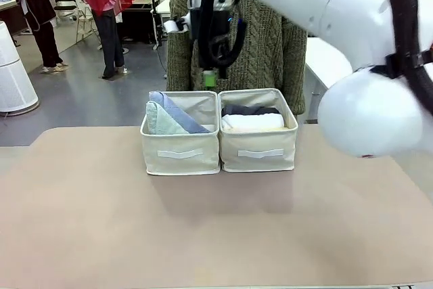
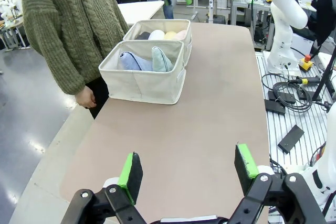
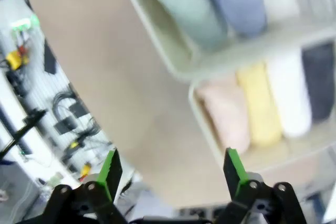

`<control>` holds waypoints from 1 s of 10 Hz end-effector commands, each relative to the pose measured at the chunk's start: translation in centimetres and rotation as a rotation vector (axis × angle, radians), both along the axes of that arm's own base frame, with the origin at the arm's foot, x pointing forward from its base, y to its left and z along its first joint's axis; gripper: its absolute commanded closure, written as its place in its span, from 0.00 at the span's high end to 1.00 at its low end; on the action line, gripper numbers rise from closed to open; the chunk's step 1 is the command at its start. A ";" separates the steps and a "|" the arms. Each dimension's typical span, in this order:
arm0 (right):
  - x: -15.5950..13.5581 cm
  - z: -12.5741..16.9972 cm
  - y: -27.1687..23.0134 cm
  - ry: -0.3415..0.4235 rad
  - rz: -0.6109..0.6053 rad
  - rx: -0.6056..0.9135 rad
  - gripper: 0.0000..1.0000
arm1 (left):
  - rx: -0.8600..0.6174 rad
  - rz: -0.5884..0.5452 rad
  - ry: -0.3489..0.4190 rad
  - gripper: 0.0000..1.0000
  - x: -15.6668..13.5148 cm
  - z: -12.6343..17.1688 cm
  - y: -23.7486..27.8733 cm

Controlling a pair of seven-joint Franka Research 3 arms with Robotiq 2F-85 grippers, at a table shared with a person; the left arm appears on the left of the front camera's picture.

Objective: Sort the towels based on their folding style.
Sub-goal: Pick up another triangle-folded towel from the table and place it in the left Fabric basket.

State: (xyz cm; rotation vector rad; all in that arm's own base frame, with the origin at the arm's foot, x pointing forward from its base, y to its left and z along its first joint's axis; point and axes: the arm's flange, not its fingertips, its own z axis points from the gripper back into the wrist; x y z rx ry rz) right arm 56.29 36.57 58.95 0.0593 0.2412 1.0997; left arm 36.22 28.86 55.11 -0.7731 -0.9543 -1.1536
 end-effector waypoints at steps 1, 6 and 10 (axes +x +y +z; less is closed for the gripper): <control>-6.1 -1.3 -6.5 -0.010 -0.178 -0.032 1.00 | 0.002 -0.002 -0.007 0.92 -0.3 0.0 0.0; -12.8 0.9 -20.1 -0.141 -0.270 -0.007 1.00 | 0.002 -0.002 -0.007 0.92 -0.3 0.0 0.0; -17.7 1.1 -26.0 0.028 -0.311 -0.100 1.00 | 0.002 -0.002 -0.007 0.92 -0.3 0.0 0.0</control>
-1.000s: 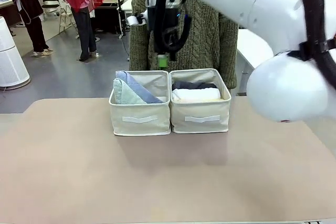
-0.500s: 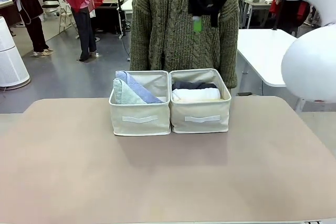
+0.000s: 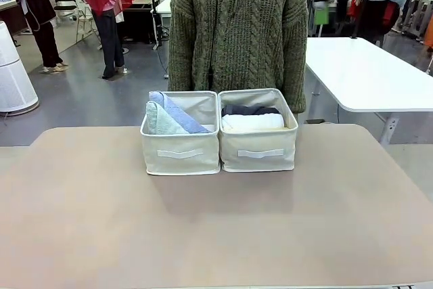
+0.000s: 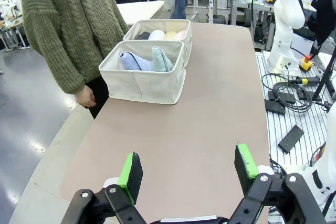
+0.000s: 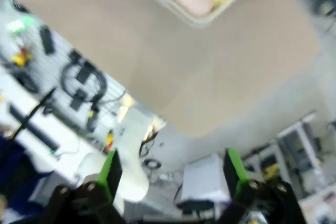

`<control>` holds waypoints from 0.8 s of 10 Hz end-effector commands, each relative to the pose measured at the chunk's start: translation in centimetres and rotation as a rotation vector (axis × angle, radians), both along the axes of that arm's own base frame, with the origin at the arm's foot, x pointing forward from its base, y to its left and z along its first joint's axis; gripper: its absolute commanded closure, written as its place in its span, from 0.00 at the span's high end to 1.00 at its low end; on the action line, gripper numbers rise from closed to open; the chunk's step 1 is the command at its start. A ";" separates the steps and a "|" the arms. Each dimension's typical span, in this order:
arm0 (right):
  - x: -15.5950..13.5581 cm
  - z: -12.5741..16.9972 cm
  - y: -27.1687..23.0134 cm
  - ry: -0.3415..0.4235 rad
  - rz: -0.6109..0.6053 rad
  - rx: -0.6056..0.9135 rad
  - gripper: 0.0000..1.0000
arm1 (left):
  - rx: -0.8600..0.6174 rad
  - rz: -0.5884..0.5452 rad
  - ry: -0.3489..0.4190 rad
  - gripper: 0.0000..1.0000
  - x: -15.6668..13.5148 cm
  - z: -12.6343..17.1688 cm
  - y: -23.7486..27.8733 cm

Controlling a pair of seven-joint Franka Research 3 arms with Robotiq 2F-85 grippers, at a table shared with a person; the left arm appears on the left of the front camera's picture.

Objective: Sort the towels based on their folding style.
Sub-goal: Pick up another triangle-folded towel from the table and place it in the left Fabric basket.

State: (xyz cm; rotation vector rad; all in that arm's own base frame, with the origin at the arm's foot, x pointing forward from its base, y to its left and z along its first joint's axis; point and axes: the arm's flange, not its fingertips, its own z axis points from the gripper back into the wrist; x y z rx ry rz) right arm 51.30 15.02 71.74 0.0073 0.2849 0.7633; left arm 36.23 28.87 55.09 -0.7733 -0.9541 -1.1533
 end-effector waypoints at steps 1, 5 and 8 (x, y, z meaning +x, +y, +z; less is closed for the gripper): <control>-13.6 -11.8 -4.9 0.084 0.017 0.007 1.00 | 0.002 -0.003 -0.007 0.92 -0.3 0.1 0.0; -11.9 -11.5 -8.8 -0.342 0.011 0.054 1.00 | 0.002 -0.003 -0.007 0.92 -0.3 0.1 0.0; -5.7 -13.5 -11.8 -0.484 0.068 0.119 1.00 | 0.002 -0.003 -0.007 0.92 -0.3 0.1 0.0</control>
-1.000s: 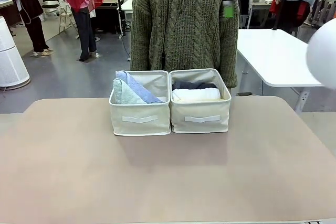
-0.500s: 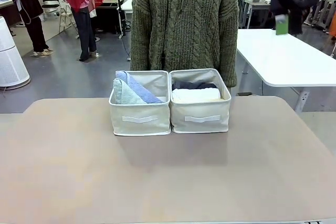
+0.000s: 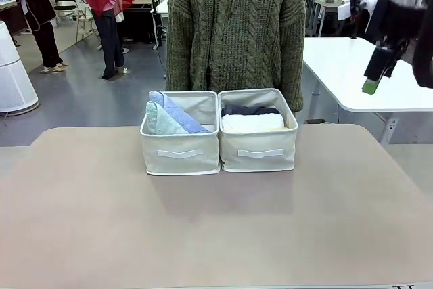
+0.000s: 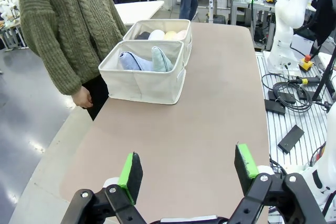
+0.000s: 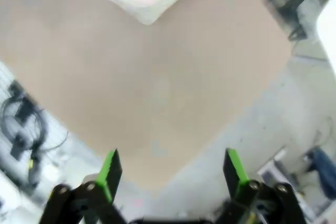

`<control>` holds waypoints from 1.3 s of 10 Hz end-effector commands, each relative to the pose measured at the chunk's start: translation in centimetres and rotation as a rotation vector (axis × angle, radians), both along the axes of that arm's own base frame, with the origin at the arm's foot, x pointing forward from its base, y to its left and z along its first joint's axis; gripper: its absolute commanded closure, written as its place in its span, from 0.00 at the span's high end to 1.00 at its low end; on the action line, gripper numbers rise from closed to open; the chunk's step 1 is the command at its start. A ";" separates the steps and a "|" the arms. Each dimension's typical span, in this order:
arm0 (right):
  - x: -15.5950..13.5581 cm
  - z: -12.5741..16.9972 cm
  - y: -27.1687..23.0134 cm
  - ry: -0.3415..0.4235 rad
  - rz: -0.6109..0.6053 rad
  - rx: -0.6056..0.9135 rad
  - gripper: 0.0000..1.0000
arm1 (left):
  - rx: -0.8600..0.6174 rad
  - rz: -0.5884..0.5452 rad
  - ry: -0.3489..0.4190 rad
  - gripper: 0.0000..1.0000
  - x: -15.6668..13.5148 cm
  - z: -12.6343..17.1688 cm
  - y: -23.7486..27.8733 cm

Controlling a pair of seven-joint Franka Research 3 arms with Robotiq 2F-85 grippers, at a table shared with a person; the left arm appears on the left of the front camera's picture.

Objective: Sort the towels based on their folding style.
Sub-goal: Pick up another triangle-folded towel from the table and place it in the left Fabric basket.

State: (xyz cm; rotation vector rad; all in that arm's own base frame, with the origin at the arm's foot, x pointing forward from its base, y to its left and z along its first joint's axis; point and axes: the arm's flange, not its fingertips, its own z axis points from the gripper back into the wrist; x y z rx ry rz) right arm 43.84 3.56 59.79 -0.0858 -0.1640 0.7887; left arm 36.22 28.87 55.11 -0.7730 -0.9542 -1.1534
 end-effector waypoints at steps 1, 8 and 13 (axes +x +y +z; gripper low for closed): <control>3.2 -1.4 -0.5 -0.088 0.057 0.047 1.00 | 0.001 -0.003 -0.007 0.92 -0.3 0.0 0.0; 1.8 -1.2 -0.9 -0.057 0.014 0.012 1.00 | 0.001 -0.003 -0.007 0.92 -0.3 0.0 0.0; 3.8 2.5 -15.2 -0.093 0.515 0.427 1.00 | 0.001 -0.003 -0.007 0.92 -0.3 0.0 0.0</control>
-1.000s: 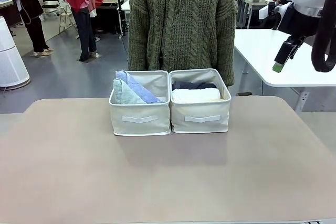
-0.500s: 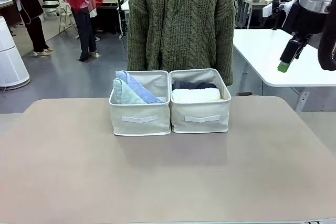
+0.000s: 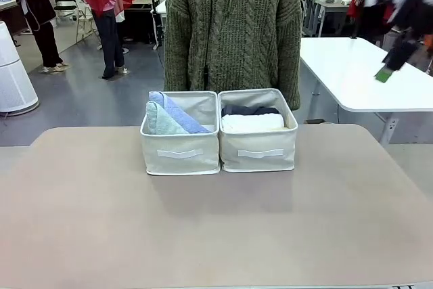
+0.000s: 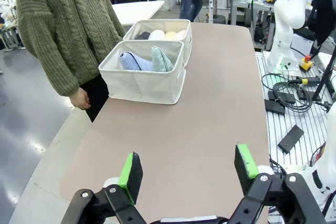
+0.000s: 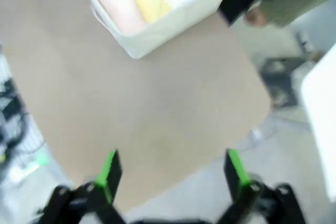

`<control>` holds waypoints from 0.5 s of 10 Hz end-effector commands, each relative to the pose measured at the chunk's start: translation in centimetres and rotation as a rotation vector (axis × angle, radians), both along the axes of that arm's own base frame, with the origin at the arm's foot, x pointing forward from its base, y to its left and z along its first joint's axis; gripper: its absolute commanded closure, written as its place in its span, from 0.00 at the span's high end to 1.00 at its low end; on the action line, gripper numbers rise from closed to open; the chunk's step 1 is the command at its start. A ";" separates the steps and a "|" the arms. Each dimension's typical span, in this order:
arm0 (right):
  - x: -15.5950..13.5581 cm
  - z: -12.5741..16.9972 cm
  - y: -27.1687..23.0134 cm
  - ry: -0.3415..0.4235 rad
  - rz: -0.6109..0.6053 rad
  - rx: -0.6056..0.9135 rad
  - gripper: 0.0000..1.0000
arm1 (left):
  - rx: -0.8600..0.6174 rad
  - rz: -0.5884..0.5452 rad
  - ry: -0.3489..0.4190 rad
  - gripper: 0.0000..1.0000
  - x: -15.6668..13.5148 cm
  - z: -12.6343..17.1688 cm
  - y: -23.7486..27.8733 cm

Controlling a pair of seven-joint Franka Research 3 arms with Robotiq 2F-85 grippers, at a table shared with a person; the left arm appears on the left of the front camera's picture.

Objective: Sort the towels based on their folding style.
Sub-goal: Pick up another triangle-folded towel from the table and place it in the left Fabric basket.

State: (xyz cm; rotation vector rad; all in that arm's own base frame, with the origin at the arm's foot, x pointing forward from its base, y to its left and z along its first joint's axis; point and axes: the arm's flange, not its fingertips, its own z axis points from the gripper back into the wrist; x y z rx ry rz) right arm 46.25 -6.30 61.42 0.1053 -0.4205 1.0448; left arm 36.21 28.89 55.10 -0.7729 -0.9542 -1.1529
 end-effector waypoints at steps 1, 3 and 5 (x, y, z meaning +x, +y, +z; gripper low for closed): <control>1.6 1.3 -8.3 0.027 0.308 0.255 1.00 | 0.002 -0.003 -0.007 0.92 -0.3 0.1 0.0; 2.0 -0.2 -12.4 0.010 0.429 0.363 1.00 | 0.002 -0.003 -0.007 0.92 -0.3 0.1 0.0; 2.3 -1.9 -15.5 0.026 0.495 0.447 1.00 | 0.002 -0.003 -0.007 0.92 -0.3 0.1 0.0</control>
